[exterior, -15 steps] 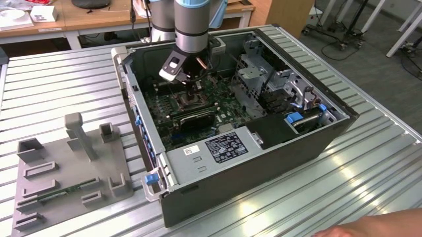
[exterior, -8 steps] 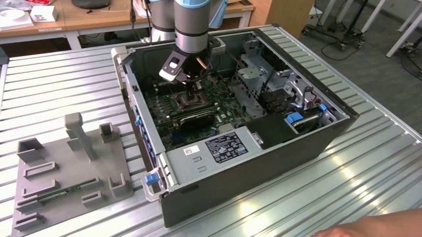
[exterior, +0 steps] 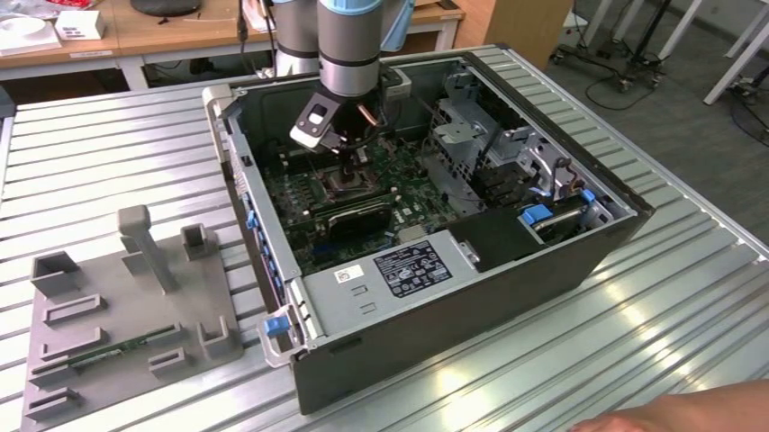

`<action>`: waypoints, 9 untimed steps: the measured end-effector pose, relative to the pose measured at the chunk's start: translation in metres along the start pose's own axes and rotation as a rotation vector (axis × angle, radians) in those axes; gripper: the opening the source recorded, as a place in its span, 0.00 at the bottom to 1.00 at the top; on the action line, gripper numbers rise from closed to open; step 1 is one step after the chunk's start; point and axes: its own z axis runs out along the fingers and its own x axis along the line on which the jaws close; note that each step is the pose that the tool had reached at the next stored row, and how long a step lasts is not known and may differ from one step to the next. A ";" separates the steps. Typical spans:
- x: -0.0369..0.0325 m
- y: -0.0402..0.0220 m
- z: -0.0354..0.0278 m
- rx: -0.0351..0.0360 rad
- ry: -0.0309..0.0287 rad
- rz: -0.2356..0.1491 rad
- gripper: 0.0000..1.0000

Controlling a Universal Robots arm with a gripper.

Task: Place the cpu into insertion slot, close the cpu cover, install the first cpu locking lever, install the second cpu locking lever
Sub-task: 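Place the cpu into insertion slot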

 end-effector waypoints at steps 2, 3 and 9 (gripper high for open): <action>0.0002 0.0002 -0.0009 -0.0004 0.0007 0.000 0.11; 0.0002 0.0001 -0.0016 0.0000 0.0002 0.000 0.11; 0.0001 0.0003 -0.0098 0.0004 -0.0006 0.000 0.11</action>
